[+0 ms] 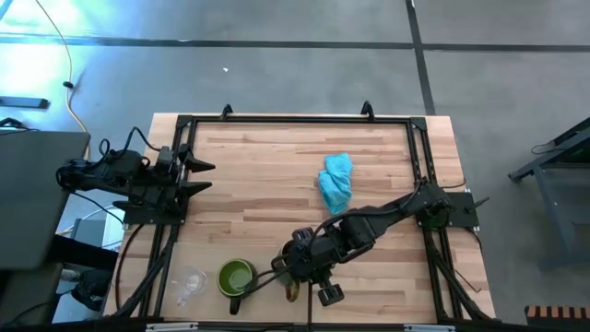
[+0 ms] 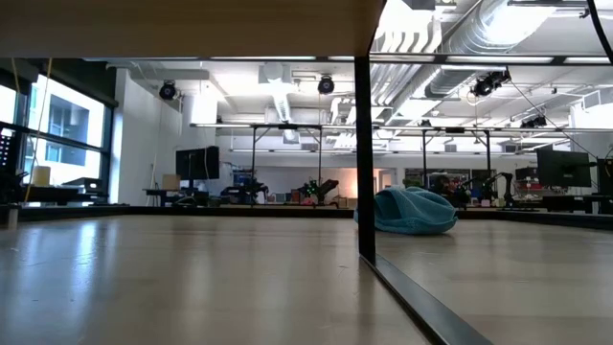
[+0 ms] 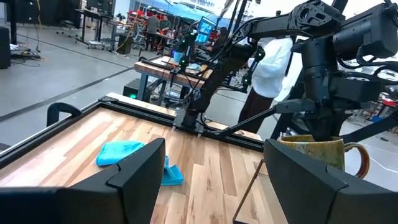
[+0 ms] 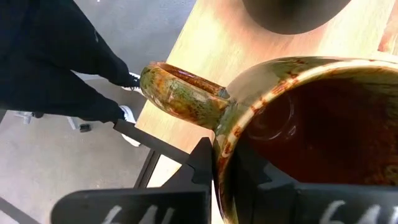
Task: Stack small to large cups/mugs on shelf
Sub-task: Put the brown mug on the shelf
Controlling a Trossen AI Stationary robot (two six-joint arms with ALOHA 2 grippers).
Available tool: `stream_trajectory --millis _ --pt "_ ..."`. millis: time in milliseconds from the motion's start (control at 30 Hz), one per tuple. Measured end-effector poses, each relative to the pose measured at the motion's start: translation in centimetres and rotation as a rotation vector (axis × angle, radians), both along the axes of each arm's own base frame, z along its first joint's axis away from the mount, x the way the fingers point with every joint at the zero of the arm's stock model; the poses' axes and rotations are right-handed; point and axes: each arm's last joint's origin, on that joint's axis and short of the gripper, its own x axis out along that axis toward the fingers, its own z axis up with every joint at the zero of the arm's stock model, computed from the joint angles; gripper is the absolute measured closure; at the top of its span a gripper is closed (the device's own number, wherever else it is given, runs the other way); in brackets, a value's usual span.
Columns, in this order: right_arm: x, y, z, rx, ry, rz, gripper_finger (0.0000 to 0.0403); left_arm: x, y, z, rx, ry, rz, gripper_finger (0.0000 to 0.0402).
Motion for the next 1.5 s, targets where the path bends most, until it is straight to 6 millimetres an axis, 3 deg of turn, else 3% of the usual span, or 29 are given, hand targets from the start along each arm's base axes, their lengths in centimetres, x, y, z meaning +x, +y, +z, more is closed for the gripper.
stream_trajectory --millis 333,867,1200,1500 --pt "0.1 -0.25 0.13 0.006 -0.005 -0.005 0.035 0.0 0.01 0.0 0.0 0.0 0.005 0.014" --pt "0.56 -0.43 0.53 0.059 -0.034 -0.018 0.0339 -0.01 0.03 0.0 0.012 0.002 0.011 0.014" --pt "0.66 -0.63 0.54 0.068 -0.027 -0.038 0.0287 -0.01 0.03 -0.01 0.011 0.002 0.01 0.014" --pt "0.83 -0.55 0.68 0.077 -0.05 -0.035 0.0284 -0.01 0.03 -0.01 0.011 0.002 0.01 0.014"
